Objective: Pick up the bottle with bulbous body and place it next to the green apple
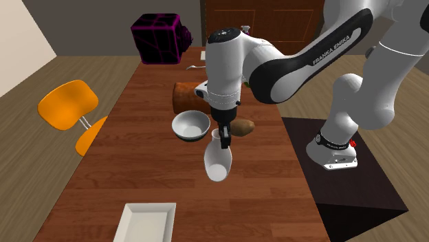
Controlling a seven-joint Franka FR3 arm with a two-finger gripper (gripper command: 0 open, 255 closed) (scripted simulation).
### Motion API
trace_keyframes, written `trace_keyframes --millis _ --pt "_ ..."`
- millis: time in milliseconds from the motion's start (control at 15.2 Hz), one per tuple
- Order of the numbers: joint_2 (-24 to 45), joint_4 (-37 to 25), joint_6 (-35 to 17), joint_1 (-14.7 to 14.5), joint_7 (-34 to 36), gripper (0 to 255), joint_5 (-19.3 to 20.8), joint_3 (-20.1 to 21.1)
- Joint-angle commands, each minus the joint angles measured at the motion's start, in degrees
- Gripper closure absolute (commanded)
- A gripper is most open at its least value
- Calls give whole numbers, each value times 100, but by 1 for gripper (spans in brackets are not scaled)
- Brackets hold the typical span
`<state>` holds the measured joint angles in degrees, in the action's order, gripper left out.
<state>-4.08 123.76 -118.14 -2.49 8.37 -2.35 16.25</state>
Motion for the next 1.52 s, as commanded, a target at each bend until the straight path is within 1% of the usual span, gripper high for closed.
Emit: trace_keyframes --millis 0,330,1452 --pt "1 1 0 0 0 255 0 0" --pt "1 2 -1 0 0 255 0 0" --pt "-319 -987 1299 18 -41 255 -64 -45"
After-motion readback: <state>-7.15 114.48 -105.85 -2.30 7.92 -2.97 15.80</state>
